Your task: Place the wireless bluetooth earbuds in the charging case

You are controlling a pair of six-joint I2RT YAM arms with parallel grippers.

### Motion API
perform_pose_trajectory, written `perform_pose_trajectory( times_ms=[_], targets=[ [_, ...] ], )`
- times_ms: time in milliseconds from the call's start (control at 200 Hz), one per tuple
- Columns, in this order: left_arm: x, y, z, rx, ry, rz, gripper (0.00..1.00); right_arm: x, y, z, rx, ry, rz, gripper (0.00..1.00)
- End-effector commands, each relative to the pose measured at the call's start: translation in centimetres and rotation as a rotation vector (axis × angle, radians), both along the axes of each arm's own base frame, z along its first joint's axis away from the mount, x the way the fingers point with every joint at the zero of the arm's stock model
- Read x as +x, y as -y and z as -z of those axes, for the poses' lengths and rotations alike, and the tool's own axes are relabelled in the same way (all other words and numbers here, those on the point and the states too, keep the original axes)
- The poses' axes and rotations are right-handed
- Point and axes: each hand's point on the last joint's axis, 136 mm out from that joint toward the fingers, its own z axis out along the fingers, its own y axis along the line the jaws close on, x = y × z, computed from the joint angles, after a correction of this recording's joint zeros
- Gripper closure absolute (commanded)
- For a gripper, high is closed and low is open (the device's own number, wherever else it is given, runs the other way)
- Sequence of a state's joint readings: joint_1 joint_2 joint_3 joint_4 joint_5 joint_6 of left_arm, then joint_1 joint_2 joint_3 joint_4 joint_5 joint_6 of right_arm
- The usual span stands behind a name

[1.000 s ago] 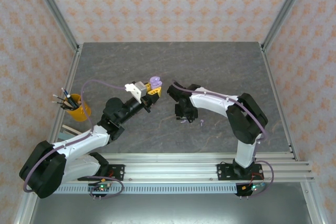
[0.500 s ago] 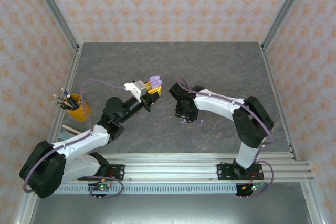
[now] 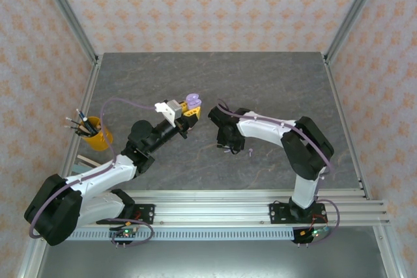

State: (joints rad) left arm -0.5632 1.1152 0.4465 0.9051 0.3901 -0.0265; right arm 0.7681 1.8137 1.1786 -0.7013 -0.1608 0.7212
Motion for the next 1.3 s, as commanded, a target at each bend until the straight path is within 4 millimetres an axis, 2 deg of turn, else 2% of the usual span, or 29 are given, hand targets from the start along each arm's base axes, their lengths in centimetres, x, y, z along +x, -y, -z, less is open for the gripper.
perform_pose_trajectory(
  times_ms=[0, 345, 821, 1086, 1296],
  targets=[
    [-0.5, 0.5, -2.0, -0.031, 0.043, 0.030, 1.00, -0.3, 0.8, 0.9, -0.048, 0.000, -0.015, 0.58],
    [-0.5, 0.5, -1.9, -0.028, 0.039, 0.032, 1.00, -0.5, 1.8, 1.7, -0.088, 0.005, -0.003, 0.63],
    [-0.6, 0.4, -1.8, -0.028, 0.037, 0.031, 1.00, -0.1, 1.4, 2.1, -0.087, 0.006, -0.005, 0.74],
    [-0.6, 0.5, -1.9, -0.031, 0.035, 0.033, 1.00, -0.1, 1.5, 1.5, -0.072, 0.019, 0.003, 0.81],
    [-0.5, 0.5, -1.9, -0.032, 0.034, 0.034, 1.00, 0.0, 2.0, 0.4, -0.081, 0.052, 0.011, 0.83]
  ],
)
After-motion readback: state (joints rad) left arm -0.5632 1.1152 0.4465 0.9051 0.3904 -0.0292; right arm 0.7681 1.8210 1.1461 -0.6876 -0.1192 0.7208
